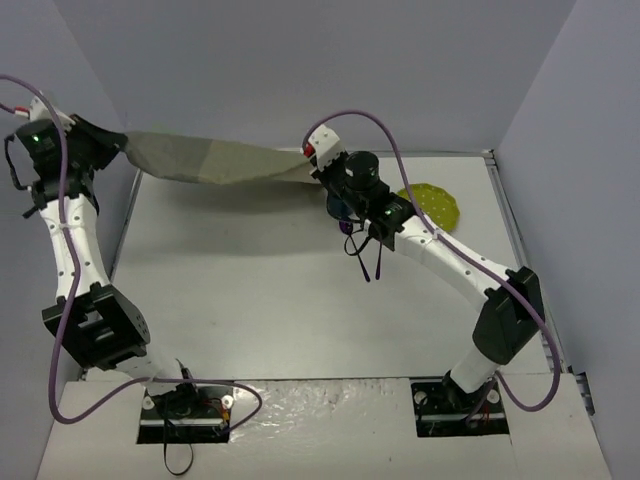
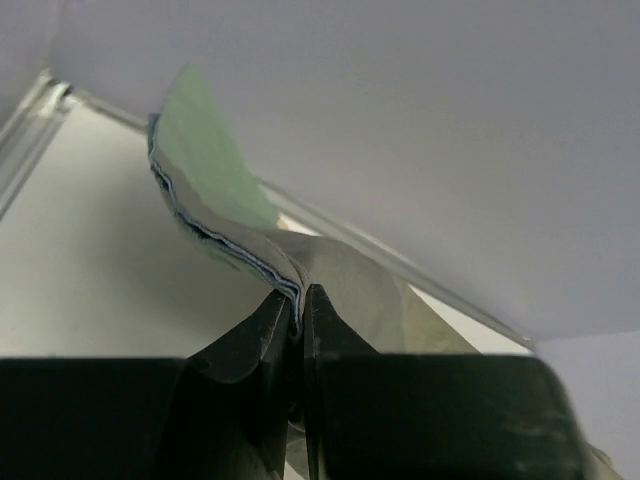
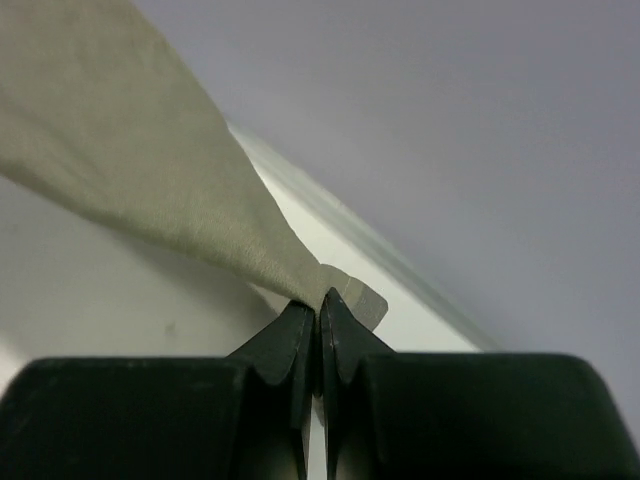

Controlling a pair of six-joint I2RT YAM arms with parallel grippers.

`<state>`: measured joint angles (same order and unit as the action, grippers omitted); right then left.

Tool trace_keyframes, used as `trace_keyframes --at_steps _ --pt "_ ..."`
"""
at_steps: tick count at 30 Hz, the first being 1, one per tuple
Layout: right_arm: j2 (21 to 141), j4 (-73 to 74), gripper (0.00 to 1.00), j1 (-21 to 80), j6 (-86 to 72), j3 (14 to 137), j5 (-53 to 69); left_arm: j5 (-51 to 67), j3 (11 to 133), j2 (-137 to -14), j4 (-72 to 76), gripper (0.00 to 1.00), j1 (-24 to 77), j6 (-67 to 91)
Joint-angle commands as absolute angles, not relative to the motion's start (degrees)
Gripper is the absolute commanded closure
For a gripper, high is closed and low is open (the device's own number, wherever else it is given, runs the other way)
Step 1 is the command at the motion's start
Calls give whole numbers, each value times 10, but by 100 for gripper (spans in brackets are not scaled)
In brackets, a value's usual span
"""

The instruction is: Set the dinner table for one person

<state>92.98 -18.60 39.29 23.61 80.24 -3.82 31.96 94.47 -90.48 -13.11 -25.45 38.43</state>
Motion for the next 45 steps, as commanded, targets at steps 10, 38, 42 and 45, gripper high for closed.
trace_keyframes --at_steps 10,38,42,45 --pt "1047 -240 100 507 111 592 -11 120 724 -969 -206 100 -277 265" --pt "952 -74 65 512 20 557 56 -134 728 -914 -351 74 -278 286" --pt "929 -43 57 512 9 564 75 -134 715 -853 -354 47 -278 292" --pt "900 -34 49 510 -8 586 86 -132 697 -801 -347 38 -274 294"
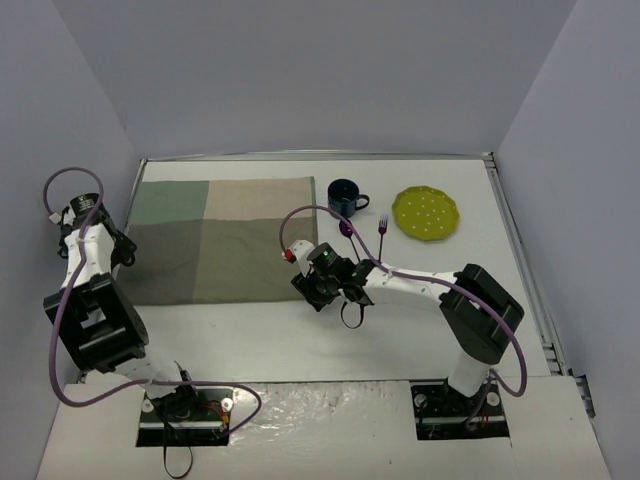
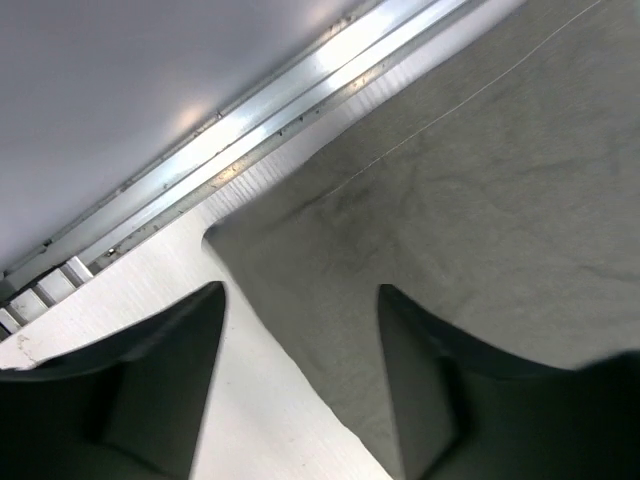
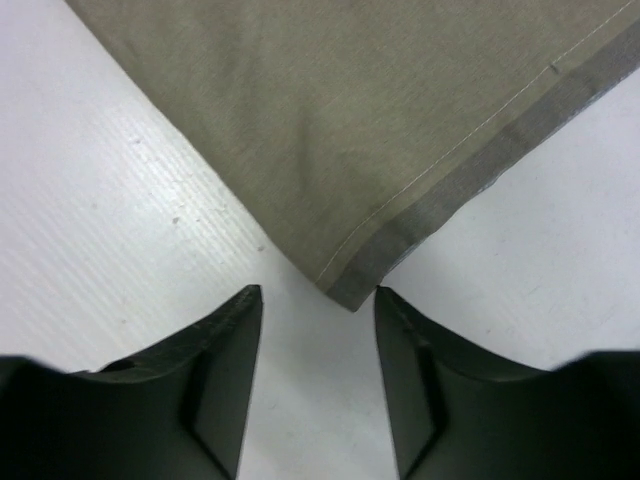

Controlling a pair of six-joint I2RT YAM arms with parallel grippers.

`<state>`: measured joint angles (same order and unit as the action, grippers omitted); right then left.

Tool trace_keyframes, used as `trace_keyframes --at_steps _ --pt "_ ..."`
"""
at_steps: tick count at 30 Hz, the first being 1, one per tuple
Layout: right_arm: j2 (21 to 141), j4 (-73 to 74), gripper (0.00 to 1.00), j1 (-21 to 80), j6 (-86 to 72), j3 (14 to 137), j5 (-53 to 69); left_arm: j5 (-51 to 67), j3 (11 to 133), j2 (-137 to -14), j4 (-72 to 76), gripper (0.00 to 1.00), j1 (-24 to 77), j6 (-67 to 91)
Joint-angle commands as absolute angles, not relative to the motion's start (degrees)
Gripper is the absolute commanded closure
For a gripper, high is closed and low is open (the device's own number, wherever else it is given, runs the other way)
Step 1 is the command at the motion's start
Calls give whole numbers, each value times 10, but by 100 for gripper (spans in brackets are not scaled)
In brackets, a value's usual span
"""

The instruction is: Set the dinner table for one person

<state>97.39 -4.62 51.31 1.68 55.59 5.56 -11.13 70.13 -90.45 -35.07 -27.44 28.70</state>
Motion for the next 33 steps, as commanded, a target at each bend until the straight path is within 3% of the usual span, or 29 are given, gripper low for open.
trace_keyframes --at_steps 1,8,17,27,33 --pt "893 -32 46 509 -16 596 88 -132 689 -778 -342 37 -267 296" --pt "941 -27 34 504 -49 680 76 -193 633 -725 -273 36 -126 238" --pt "1106 -49 34 494 -77 787 20 -145 687 -909 -248 35 -111 216" --pt "1112 -75 34 493 -97 664 23 -175 711 -1033 -329 35 -116 218" --pt "1051 18 33 513 -112 595 30 -226 690 -1058 -399 36 -126 228"
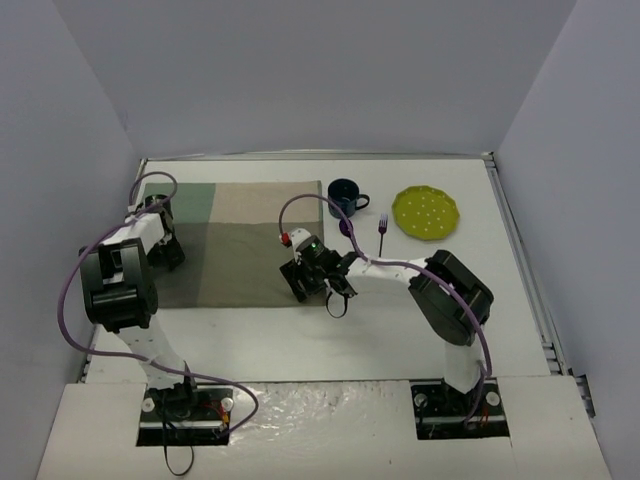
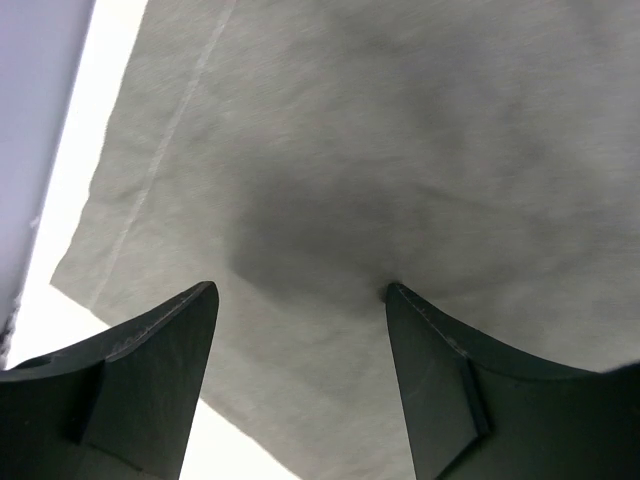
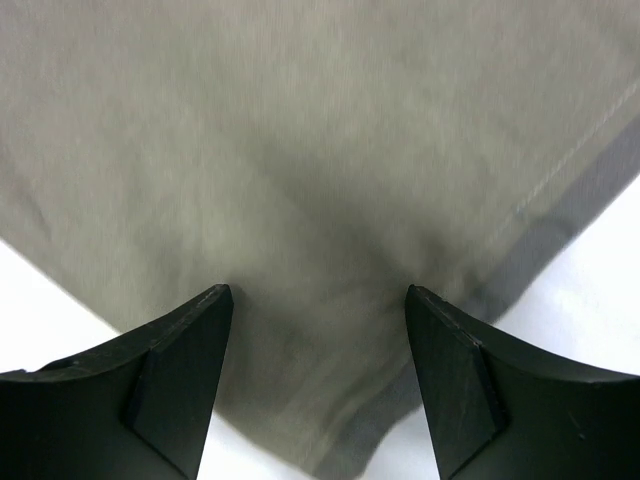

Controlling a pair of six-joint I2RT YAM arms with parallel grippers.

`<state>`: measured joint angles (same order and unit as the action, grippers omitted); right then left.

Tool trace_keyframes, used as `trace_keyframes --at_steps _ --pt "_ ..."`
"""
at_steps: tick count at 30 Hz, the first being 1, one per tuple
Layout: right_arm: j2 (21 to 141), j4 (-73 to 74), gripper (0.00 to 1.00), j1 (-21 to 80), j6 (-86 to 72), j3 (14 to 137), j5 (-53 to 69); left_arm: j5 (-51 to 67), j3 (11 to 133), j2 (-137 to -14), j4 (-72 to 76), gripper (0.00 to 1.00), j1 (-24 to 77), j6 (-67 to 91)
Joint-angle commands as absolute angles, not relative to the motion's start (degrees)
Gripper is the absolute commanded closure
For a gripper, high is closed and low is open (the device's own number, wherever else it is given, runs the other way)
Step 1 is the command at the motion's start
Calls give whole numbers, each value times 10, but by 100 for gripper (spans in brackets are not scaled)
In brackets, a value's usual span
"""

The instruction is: Set the dinner table for one person

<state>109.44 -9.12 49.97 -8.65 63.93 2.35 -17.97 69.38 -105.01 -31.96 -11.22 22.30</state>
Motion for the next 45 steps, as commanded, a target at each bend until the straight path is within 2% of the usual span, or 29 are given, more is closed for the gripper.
trace_keyframes --at_steps 1,8,11,19,25,29,33,37,45 --pt "1044 23 33 513 -119 583 37 -217 686 -1059 -402 37 -132 231" --pt "1002 58 33 519 -127 553 97 -159 616 -1019 -410 38 -187 259" --pt "986 73 33 520 -121 564 101 -137 579 -958 -410 39 -215 277" --pt "920 119 32 518 -104 649 65 -170 559 -816 -412 38 -233 296" --pt "952 92 32 458 -99 748 47 -112 599 -759 -315 35 -181 276" --pt "1017 19 37 399 -117 798 120 -98 639 -808 -267 35 -119 240" --pt "1082 -40 49 389 -121 843 113 -60 657 -873 -212 35 -115 224" --pt "1124 -87 60 387 -139 838 102 -32 680 -931 -186 35 -114 219" --pt "1138 -201 61 379 -186 712 66 -16 717 -1042 -154 35 -114 215"
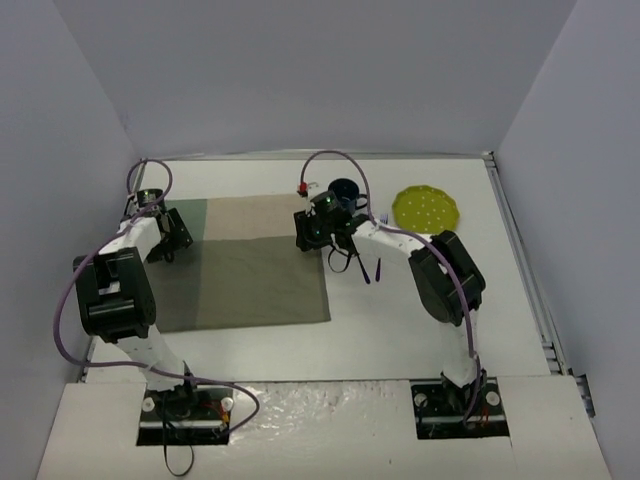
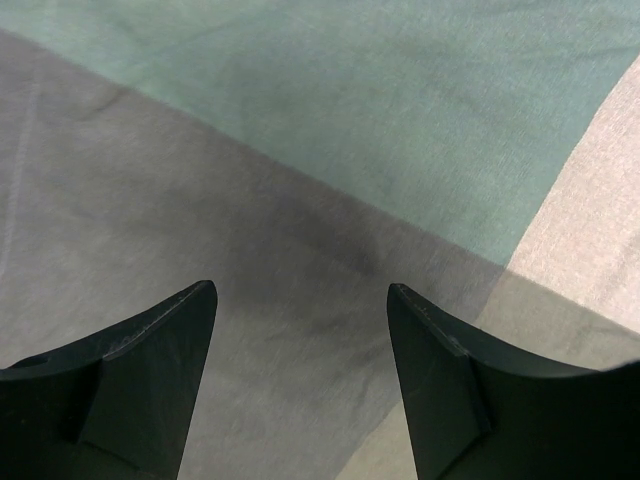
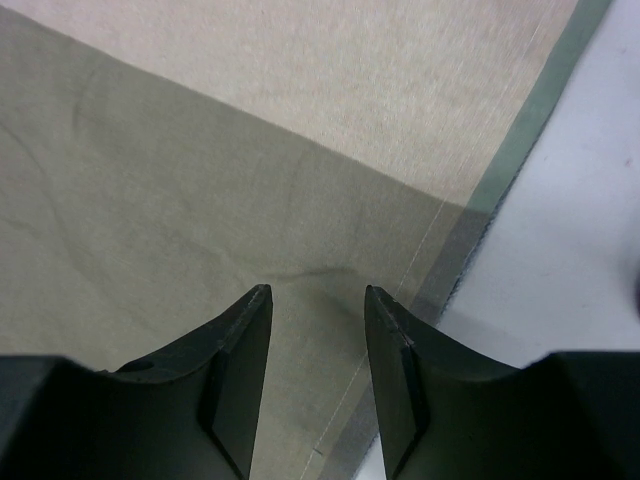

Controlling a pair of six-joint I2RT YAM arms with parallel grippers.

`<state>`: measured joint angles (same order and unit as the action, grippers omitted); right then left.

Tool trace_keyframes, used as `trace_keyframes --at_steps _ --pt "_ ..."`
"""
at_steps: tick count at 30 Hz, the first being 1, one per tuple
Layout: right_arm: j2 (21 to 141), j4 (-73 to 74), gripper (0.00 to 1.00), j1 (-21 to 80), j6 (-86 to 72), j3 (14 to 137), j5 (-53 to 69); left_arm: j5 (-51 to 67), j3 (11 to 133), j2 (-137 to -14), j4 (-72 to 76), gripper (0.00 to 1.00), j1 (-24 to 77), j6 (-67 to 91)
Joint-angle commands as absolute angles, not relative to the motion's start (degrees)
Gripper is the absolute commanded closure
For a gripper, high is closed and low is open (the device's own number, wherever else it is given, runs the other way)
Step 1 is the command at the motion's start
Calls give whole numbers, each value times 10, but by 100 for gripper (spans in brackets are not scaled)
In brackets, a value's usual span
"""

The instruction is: Set the dinner table for one person

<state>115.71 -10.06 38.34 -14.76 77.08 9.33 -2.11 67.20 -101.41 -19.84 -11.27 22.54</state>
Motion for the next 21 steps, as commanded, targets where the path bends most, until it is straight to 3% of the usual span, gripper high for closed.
trace_keyframes --at_steps 1,11,21 --pt "1138 -213 61 375 -195 697 64 -21 718 -1049 -157 35 -114 216" --pt "1134 -235 62 354 -238 598 42 -74 701 -1067 -176 35 -115 206" --pt "1041 -177 62 382 -255 513 34 -111 662 -1028 -199 35 -114 191"
